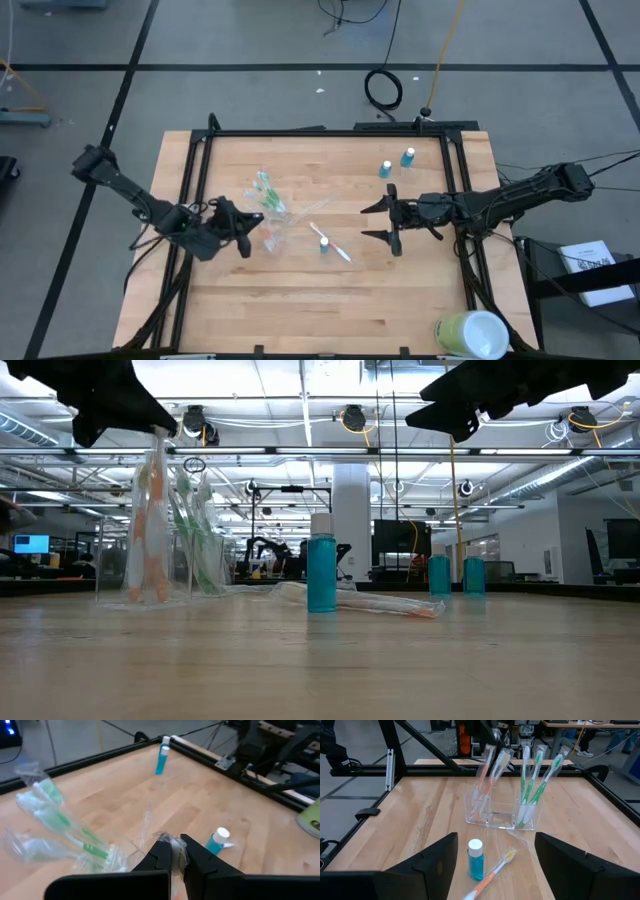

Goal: Pick & Place toothbrushing station
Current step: Put the orange toothbrush into the bottom section of the transparent organizer

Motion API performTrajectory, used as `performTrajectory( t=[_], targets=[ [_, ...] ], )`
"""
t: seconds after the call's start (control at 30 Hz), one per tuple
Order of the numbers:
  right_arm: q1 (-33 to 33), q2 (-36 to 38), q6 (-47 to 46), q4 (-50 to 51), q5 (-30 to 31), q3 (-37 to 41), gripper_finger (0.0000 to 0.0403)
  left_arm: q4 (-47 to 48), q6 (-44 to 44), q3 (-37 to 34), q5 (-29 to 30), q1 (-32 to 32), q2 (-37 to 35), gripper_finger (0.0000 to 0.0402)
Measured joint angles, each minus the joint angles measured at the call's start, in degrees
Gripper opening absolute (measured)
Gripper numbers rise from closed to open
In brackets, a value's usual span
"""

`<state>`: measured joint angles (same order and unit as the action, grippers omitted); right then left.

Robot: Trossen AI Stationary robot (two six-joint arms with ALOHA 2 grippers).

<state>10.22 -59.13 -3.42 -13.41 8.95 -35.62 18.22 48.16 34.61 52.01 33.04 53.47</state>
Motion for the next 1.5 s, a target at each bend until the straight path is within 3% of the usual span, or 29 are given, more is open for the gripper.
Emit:
performTrajectory(
  t=[0.4,0.73,1.17,1.5],
  targets=[
    [0.0,0.0,0.0,0.0,0.0,0.0,0.0255,-0.3,9.6,0.0,3.4,0.0,9.5,0.0029],
    [0.0,0.0,0.0,0.0,0.0,0.0,0.0256,-2.0,8.0,0.1,1.9,0.0,10.6,0.0037],
    [0.0,0.0,-0.3,0.2,0.0,0.0,0.0256,-1.8,0.5,0.0,0.1,0.1,4.3,0.0195],
    [0.0,0.0,-1.9,-9.0,0.0,5.5,0.0256,-2.1,-5.9,0.0,0.0,0.1,-5.1,0.0232]
  ],
)
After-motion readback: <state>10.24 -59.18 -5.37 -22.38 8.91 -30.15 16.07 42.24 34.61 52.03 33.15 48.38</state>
